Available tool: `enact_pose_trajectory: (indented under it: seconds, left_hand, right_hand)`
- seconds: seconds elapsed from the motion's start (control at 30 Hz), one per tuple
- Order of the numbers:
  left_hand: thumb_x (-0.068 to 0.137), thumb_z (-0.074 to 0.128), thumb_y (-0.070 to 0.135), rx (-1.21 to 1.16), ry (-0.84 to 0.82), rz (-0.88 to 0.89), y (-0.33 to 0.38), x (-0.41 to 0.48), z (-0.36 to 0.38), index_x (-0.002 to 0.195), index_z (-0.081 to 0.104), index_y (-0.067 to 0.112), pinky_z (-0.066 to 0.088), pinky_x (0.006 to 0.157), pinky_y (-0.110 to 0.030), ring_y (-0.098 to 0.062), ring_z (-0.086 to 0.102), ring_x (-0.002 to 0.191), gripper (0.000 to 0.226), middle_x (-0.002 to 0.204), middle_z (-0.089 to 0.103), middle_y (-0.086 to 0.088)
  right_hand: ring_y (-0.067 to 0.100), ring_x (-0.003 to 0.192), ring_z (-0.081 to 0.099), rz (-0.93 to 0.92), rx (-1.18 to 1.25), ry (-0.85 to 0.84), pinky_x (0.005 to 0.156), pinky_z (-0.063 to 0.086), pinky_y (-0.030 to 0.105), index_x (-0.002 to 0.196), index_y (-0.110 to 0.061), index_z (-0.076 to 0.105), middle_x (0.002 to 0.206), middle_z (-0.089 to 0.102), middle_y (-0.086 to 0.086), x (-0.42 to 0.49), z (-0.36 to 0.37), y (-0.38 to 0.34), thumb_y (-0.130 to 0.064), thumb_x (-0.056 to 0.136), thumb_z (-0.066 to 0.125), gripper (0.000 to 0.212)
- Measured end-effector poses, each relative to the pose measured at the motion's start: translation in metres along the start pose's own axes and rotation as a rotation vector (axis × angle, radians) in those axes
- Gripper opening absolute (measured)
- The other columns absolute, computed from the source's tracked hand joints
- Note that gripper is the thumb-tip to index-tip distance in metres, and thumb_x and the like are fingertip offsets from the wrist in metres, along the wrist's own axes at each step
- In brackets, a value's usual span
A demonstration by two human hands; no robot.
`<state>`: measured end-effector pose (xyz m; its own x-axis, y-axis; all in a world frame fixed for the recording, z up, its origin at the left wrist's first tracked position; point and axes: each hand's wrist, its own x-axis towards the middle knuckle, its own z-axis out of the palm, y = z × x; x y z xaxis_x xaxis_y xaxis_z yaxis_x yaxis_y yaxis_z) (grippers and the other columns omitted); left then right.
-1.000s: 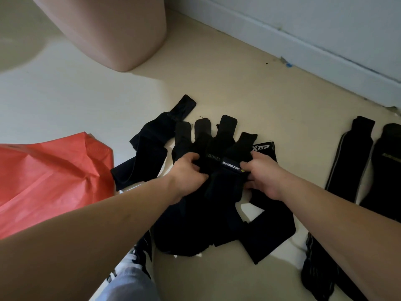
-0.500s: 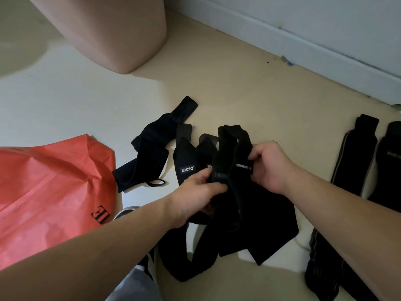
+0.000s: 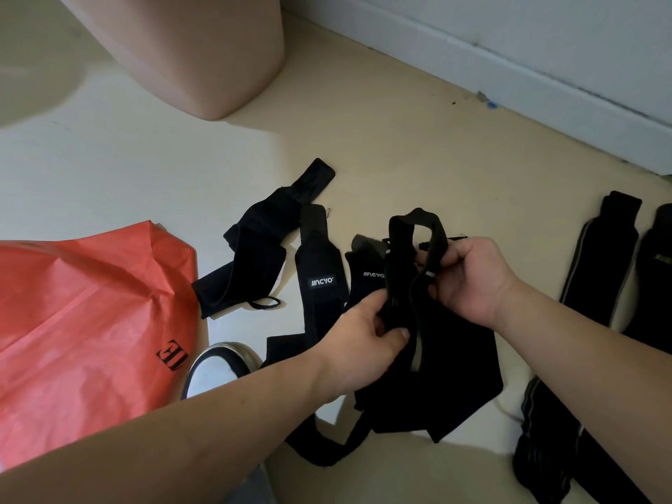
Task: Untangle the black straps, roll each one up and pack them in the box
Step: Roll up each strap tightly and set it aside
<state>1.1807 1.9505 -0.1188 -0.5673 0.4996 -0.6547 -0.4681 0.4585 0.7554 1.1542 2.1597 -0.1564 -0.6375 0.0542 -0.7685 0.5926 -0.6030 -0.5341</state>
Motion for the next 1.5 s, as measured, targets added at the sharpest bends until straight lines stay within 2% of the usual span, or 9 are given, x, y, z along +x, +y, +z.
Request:
enact_pose_trajectory:
  seconds: [0.1, 0.33, 0.47, 0.87, 1.0, 1.13, 1.27, 1.37, 1.5]
  left_hand:
    - [0.103, 0.065, 0.024, 0.031, 0.078, -0.014, 0.0, 0.003, -0.001, 0.154, 0.044, 0.04, 0.049, 0.056, -0.014, -0.001, 0.055, 0.059, 0.058, 0.069, 0.054, 0.008]
    - [0.098, 0.066, 0.015, 0.034, 0.037, -0.053, 0.0, 0.0, 0.008, 0.108, 0.065, 0.024, 0.046, 0.052, -0.015, 0.0, 0.052, 0.052, 0.013, 0.07, 0.055, 0.007]
    - [0.092, 0.069, 0.013, -0.035, 0.001, -0.085, 0.0, -0.008, 0.009, 0.116, 0.063, 0.027, 0.052, 0.059, -0.02, -0.005, 0.057, 0.06, 0.028, 0.07, 0.056, 0.006]
    - [0.091, 0.062, 0.012, 0.038, -0.064, 0.068, 0.013, -0.02, 0.019, 0.114, 0.063, 0.03, 0.047, 0.057, -0.023, -0.009, 0.05, 0.06, 0.029, 0.068, 0.052, 0.006]
    - [0.096, 0.059, 0.01, -0.223, -0.137, -0.087, 0.021, -0.011, 0.009, 0.123, 0.058, 0.024, 0.056, 0.056, -0.032, -0.022, 0.064, 0.059, 0.031, 0.073, 0.066, -0.008]
    - [0.106, 0.061, 0.036, -0.176, 0.047, -0.159, 0.017, 0.019, -0.005, 0.119, 0.066, 0.018, 0.057, 0.052, -0.032, -0.02, 0.07, 0.069, 0.024, 0.088, 0.072, -0.005]
    - [0.096, 0.077, 0.021, -0.026, 0.138, -0.135, 0.014, 0.042, -0.022, 0.112, 0.069, 0.01, 0.056, 0.058, -0.023, -0.012, 0.066, 0.068, 0.021, 0.084, 0.069, -0.004]
    - [0.093, 0.079, 0.013, -0.049, -0.011, -0.15, 0.01, 0.034, -0.015, 0.129, 0.056, 0.018, 0.055, 0.056, -0.024, -0.013, 0.068, 0.062, 0.043, 0.073, 0.072, 0.001]
    - [0.105, 0.063, 0.036, -0.288, -0.172, -0.253, 0.001, 0.014, -0.001, 0.137, 0.054, 0.016, 0.056, 0.06, -0.032, -0.029, 0.075, 0.074, 0.038, 0.085, 0.075, -0.011]
  right_hand:
    - [0.028, 0.071, 0.055, -0.028, -0.05, 0.007, 0.068, 0.042, 0.038, 0.087, -0.013, 0.06, 0.109, 0.061, 0.02, 0.001, 0.004, 0.001, -0.006, 0.075, 0.038, 0.026]
    - [0.024, 0.064, 0.062, 0.027, -0.194, -0.049, 0.058, 0.053, 0.032, 0.087, -0.011, 0.073, 0.078, 0.069, 0.009, 0.001, 0.011, 0.009, -0.003, 0.086, 0.036, 0.038]
    - [0.03, 0.075, 0.061, 0.05, -0.25, -0.065, 0.068, 0.054, 0.039, 0.108, -0.012, 0.064, 0.087, 0.064, 0.012, 0.002, 0.02, 0.018, -0.001, 0.085, 0.04, 0.035]
    - [0.02, 0.052, 0.063, 0.025, -0.133, -0.03, 0.067, 0.047, 0.037, 0.083, -0.014, 0.057, 0.061, 0.062, 0.005, -0.004, 0.021, 0.0, -0.004, 0.09, 0.032, 0.028]
    - [0.032, 0.08, 0.067, 0.024, -0.146, -0.02, 0.077, 0.054, 0.039, 0.1, -0.009, 0.07, 0.092, 0.072, 0.015, -0.001, 0.025, 0.001, -0.008, 0.077, 0.041, 0.037]
    - [0.038, 0.094, 0.069, -0.011, -0.145, -0.012, 0.09, 0.055, 0.043, 0.121, -0.004, 0.071, 0.108, 0.075, 0.022, -0.001, 0.021, 0.007, -0.009, 0.066, 0.043, 0.062]
    - [0.025, 0.076, 0.07, -0.004, -0.139, -0.004, 0.07, 0.057, 0.032, 0.097, -0.01, 0.069, 0.086, 0.073, 0.008, -0.007, 0.008, 0.007, -0.004, 0.066, 0.04, 0.043]
    - [0.031, 0.083, 0.061, -0.001, -0.12, 0.039, 0.085, 0.052, 0.04, 0.09, -0.013, 0.063, 0.088, 0.063, 0.011, -0.009, 0.001, 0.011, -0.005, 0.06, 0.041, 0.038]
    - [0.031, 0.07, 0.06, 0.057, -0.118, 0.054, 0.069, 0.056, 0.034, 0.077, -0.014, 0.058, 0.076, 0.058, 0.009, -0.015, 0.004, 0.009, -0.008, 0.052, 0.041, 0.031]
